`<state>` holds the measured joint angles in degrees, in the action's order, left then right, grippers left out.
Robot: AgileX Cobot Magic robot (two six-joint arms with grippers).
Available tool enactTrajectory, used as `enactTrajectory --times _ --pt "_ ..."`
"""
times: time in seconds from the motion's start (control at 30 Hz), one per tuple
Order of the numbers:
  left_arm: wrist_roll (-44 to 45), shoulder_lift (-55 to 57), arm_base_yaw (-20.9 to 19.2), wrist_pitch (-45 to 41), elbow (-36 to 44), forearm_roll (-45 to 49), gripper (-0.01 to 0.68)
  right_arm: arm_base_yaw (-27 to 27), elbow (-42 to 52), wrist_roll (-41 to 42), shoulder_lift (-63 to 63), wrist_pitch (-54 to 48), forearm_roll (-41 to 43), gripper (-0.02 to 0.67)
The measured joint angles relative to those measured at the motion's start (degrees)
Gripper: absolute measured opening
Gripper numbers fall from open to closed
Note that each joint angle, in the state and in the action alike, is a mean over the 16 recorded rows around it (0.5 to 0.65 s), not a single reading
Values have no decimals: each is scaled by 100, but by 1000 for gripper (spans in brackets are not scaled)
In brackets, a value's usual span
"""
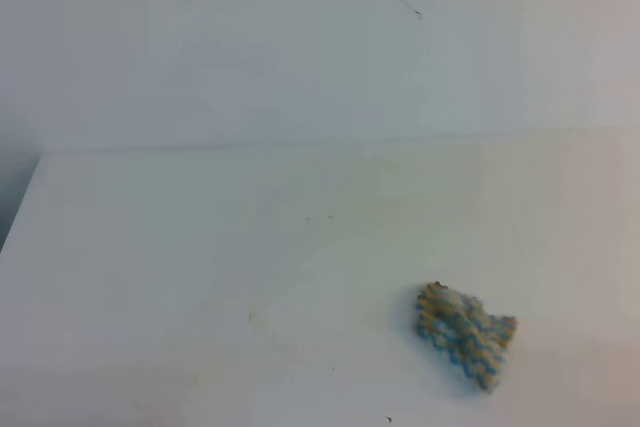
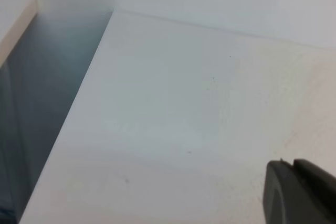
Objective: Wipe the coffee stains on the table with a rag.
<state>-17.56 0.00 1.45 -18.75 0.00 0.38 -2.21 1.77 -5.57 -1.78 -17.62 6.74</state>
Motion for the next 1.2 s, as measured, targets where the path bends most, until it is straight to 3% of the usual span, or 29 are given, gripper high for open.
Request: enactTrajectory --times 1.2 --pt "5 0 0 0 0 0 -1 56 -10 -93 7 8 -297 -3"
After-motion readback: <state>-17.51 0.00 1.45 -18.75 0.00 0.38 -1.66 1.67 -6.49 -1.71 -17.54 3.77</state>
